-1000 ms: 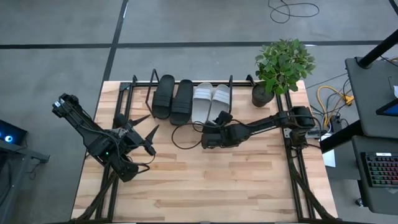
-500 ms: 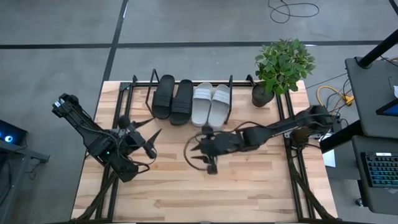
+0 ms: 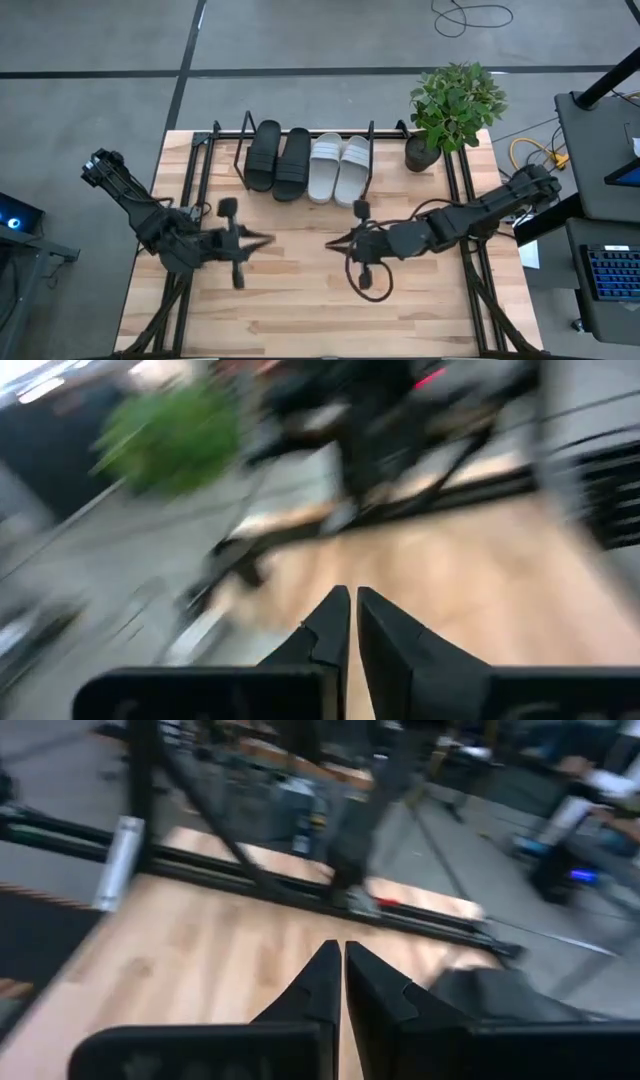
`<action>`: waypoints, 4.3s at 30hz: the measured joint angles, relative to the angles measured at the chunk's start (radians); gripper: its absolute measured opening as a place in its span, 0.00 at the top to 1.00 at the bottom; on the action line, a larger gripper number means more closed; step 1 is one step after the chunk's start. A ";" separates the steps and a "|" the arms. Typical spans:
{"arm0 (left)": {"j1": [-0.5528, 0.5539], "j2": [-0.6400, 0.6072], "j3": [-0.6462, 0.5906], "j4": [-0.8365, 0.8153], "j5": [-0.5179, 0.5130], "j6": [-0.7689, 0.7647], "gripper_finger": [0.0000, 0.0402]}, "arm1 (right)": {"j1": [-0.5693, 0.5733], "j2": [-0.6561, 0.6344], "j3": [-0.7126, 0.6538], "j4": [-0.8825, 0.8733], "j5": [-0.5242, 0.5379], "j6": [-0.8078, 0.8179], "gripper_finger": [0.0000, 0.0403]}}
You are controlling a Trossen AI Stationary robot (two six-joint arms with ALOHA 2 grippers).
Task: Pick and place slides into the shelf
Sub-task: Return to Home Position
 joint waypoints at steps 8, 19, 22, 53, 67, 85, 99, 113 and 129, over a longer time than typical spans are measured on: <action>0.122 0.001 -0.002 0.339 0.513 0.259 0.99 | 0.021 -0.076 -0.071 -0.056 0.269 0.012 0.98; 0.612 0.031 0.019 0.398 0.892 0.291 1.00 | 0.031 -0.300 -0.384 0.034 0.303 0.121 0.98; 0.653 -0.029 0.018 0.354 0.852 0.366 1.00 | 0.034 -0.391 -0.483 0.078 0.303 0.142 0.98; 0.778 -0.992 -0.655 0.252 0.789 0.334 1.00 | 0.032 -0.602 -0.782 0.386 0.360 0.103 0.98; 0.777 -1.006 -0.891 0.277 0.777 0.221 1.00 | 0.032 -0.602 -0.797 0.378 0.263 0.105 0.98; 0.775 -1.088 -1.129 0.386 0.854 0.137 1.00 | 0.027 -0.601 -0.802 0.355 0.141 0.086 0.98; 0.775 -1.043 -1.149 0.434 0.867 0.146 1.00 | 0.019 -0.833 -0.948 0.363 0.080 -0.075 0.98; 0.775 -1.045 -1.150 0.444 0.861 0.146 1.00 | -0.317 -1.015 -1.121 0.413 -0.263 -0.037 0.98; 0.775 -1.044 -1.151 0.435 0.867 0.146 1.00 | -0.382 -1.495 -1.192 -0.018 -0.283 0.016 0.98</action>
